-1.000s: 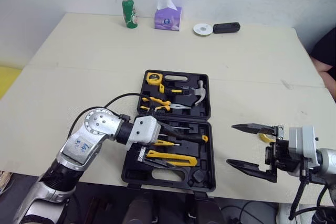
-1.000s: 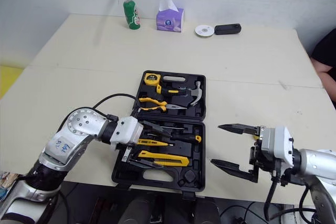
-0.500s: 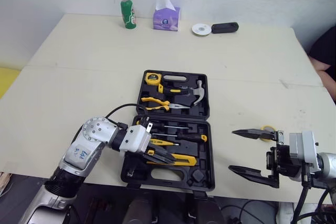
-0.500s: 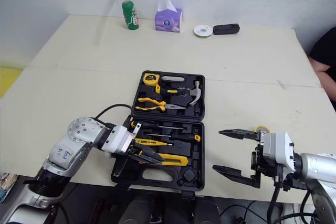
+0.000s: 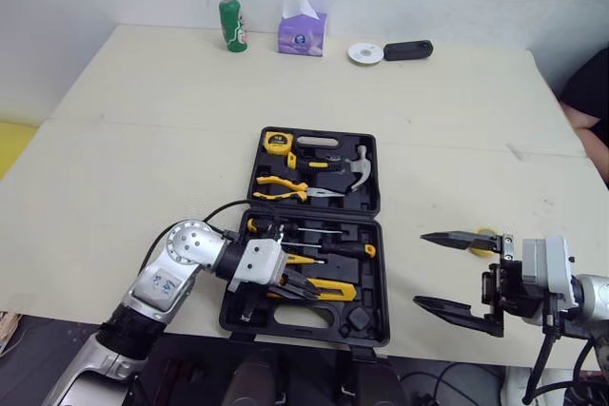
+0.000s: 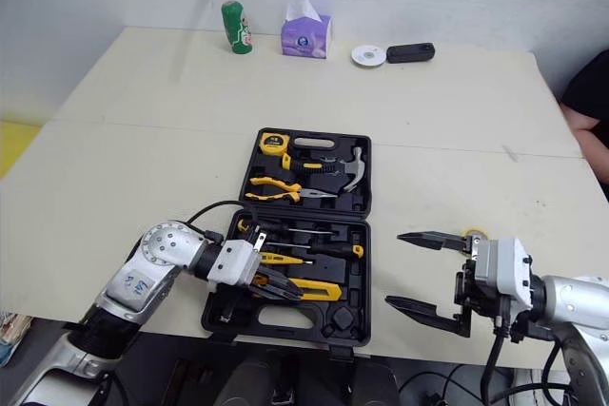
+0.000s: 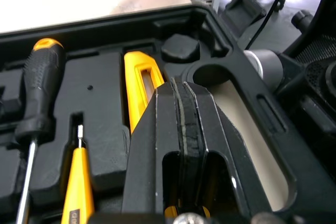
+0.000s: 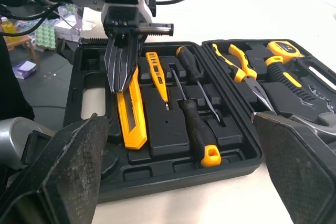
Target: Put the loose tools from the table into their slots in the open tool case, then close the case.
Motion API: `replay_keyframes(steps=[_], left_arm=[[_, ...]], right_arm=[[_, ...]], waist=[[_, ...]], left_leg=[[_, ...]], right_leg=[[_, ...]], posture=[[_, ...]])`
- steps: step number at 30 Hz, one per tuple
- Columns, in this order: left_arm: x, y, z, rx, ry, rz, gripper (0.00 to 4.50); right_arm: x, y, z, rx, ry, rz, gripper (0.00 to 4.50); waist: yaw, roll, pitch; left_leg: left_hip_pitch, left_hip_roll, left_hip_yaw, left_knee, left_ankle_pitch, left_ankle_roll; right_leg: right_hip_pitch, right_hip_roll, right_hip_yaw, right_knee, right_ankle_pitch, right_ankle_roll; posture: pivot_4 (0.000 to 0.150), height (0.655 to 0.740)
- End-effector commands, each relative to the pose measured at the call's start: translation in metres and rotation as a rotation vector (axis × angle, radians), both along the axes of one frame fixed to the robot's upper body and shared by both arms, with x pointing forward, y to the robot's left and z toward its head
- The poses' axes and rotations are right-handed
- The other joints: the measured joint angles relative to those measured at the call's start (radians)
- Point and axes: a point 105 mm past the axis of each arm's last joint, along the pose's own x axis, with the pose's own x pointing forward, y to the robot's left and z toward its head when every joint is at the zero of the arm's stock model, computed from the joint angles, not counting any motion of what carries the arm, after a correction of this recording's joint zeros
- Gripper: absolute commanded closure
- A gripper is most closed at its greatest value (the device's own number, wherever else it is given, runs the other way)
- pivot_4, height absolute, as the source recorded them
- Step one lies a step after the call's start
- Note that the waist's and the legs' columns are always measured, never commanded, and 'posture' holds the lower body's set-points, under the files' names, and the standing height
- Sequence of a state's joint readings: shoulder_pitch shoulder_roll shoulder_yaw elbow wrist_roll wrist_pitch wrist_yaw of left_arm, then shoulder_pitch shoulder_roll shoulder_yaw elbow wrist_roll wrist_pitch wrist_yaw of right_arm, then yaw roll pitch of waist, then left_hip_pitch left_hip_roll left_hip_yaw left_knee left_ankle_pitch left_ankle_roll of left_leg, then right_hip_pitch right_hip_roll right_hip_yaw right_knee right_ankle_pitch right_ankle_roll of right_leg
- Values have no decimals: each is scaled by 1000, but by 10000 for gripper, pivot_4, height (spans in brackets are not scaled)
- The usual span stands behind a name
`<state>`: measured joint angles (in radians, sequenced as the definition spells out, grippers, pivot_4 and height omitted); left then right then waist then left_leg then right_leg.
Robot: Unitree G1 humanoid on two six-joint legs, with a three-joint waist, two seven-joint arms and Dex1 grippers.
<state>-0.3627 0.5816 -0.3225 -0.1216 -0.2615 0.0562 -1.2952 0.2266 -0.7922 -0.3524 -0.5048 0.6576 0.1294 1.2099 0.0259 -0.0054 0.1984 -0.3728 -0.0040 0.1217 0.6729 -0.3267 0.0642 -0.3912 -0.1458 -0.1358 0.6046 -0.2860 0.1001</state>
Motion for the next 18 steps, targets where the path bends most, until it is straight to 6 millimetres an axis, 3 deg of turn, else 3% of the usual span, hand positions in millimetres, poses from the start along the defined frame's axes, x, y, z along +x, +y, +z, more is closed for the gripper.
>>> replay_keyframes(steps=[1, 9, 18], left_arm=[[4, -3, -1, 22, -32, 7, 44495], [10, 0, -17, 94, 35, 85, 44495], [5, 19, -60, 353, 145, 168, 44495]], right_arm=[[-2, 1, 2, 10, -21, 6, 0], [-3, 1, 1, 12, -19, 1, 0], [-3, 2, -2, 22, -18, -8, 0]], waist=[[0, 0, 0], [1, 1, -1], [-1, 6, -13]], left_leg=[[0, 0, 0, 0, 0, 0], [1, 0, 0, 0, 0, 0], [4, 0, 0, -2, -1, 0]], right_leg=[[0, 0, 0, 0, 0, 0], [1, -1, 0, 0, 0, 0], [2, -1, 0, -1, 0, 0]], posture=[[1500, 7400], [1500, 7400], [1500, 7400]])
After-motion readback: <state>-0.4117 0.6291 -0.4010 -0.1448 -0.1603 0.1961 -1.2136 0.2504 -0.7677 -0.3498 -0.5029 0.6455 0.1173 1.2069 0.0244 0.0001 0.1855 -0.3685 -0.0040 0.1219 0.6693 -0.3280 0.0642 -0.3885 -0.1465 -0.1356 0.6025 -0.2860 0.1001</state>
